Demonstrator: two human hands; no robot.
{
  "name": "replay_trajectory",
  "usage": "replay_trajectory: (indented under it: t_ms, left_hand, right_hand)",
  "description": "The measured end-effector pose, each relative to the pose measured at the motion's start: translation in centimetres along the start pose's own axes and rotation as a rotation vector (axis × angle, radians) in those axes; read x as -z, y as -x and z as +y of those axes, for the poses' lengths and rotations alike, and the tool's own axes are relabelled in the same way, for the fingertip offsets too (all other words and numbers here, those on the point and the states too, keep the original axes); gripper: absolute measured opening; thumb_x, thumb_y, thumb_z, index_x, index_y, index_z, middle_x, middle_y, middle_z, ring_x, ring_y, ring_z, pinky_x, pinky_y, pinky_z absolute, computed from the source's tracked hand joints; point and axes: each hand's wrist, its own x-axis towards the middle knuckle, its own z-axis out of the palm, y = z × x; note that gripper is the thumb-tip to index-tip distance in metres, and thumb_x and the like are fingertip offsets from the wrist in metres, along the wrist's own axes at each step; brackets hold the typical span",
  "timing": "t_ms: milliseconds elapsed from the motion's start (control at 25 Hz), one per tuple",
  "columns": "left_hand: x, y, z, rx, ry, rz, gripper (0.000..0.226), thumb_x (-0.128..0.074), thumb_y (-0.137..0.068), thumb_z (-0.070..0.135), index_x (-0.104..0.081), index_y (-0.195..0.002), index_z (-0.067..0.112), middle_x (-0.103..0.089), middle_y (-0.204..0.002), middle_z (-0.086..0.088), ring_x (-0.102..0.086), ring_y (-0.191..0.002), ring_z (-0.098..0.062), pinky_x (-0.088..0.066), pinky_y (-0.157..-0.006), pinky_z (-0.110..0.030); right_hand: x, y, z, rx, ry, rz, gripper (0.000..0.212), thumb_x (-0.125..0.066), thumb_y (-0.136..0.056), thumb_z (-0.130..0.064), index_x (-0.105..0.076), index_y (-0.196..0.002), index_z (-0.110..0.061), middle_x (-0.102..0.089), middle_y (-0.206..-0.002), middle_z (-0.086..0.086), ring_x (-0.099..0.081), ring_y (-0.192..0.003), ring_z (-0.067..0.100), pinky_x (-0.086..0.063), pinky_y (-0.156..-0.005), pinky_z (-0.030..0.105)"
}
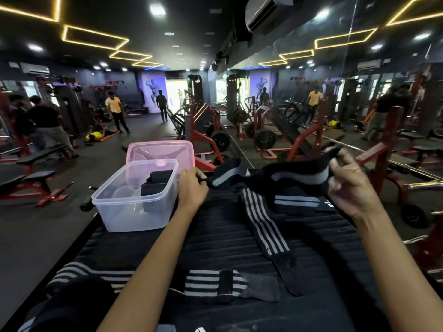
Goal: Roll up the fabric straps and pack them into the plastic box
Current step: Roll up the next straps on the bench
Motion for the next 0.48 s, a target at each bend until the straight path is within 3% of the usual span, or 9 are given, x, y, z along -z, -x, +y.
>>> replay_trajectory:
  t_ms: [80,160,200,320,400,440,480]
  left_hand:
    - [-1.2,0.3,-0.4,0.04,0.028,-0.02,0.016,-0.055,-0.078,-0.007,-0.065,-0.08,0.006,-0.062,-0.076,-0.008,-0.06,-0.078,-0.026,-0.038,-0.07,-0.023]
    - [-2.2,1.0,-0.9,0.044,0.066,-0.035,0.021,-0.051,-0.079,-0.009,-0.065,-0.076,0.006,-0.067,-0.075,-0.01,-0.06,-0.074,-0.023,-0.039,-0.071,-0.018]
    - [-2.6,1.4,-1.1,0.052,0.09,-0.048,0.024,-0.049,-0.08,-0.011,-0.065,-0.075,0.007,-0.069,-0.077,-0.012,-0.058,-0.073,-0.02,-0.04,-0.069,-0.014]
    - [-3.5,1.0,-1.8,0.083,0.087,-0.134,0.03,-0.044,-0.086,-0.009,-0.071,-0.093,0.003,-0.072,-0.097,-0.012,-0.061,-0.079,-0.019,-0.038,-0.066,-0.006]
    - [-3.7,0.5,-2.2,0.151,0.209,-0.337,0.041,-0.039,-0.092,-0.007,-0.062,-0.122,0.008,-0.067,-0.118,-0.008,-0.062,-0.095,-0.022,-0.052,-0.081,-0.027]
    - [-3.5,0.5,-2.2,0.228,0.366,-0.456,0.044,-0.038,-0.095,-0.004,-0.051,-0.135,0.01,-0.063,-0.126,-0.003,-0.06,-0.102,-0.022,-0.053,-0.081,-0.036]
    - [-3.3,0.7,-2.3,0.298,0.518,-0.547,0.047,-0.042,-0.097,0.002,-0.039,-0.143,0.012,-0.056,-0.134,0.001,-0.057,-0.109,-0.02,-0.054,-0.079,-0.036]
  right_hand:
    - [-0.1,1.1,1.0,-0.221,0.107,-0.247,0.034,-0.09,-0.059,-0.031,-0.073,-0.085,-0.02,-0.07,-0.083,0.003,-0.065,-0.07,0.013,-0.053,-0.063,0.021]
    - [-0.7,1.8,2.9,-0.402,0.326,-0.524,0.028,-0.087,-0.065,-0.032,-0.075,-0.085,-0.017,-0.066,-0.079,0.02,-0.064,-0.072,0.034,-0.05,-0.062,0.035]
    - [-1.5,2.2,3.7,-0.469,0.385,-0.658,0.024,-0.083,-0.07,-0.031,-0.075,-0.088,-0.018,-0.065,-0.079,0.023,-0.062,-0.071,0.037,-0.047,-0.06,0.038]
    - [-3.7,2.8,5.7,-0.626,0.422,-0.832,0.014,-0.075,-0.078,-0.022,-0.075,-0.092,-0.023,-0.068,-0.077,-0.008,-0.054,-0.062,0.005,-0.036,-0.053,0.017]
    - [-5.2,2.9,6.7,-0.64,0.489,-0.855,0.016,-0.07,-0.081,-0.015,-0.074,-0.093,-0.023,-0.066,-0.077,-0.01,-0.048,-0.059,0.01,-0.032,-0.051,0.016]
    - [-5.6,2.8,7.2,-0.627,0.529,-0.861,0.016,-0.068,-0.082,-0.013,-0.072,-0.094,-0.022,-0.065,-0.08,-0.007,-0.046,-0.06,0.016,-0.031,-0.05,0.019]
    - [-6.3,2.8,7.4,-0.61,0.546,-0.861,0.017,-0.066,-0.084,-0.011,-0.071,-0.095,-0.022,-0.065,-0.084,-0.005,-0.046,-0.062,0.02,-0.032,-0.052,0.021]
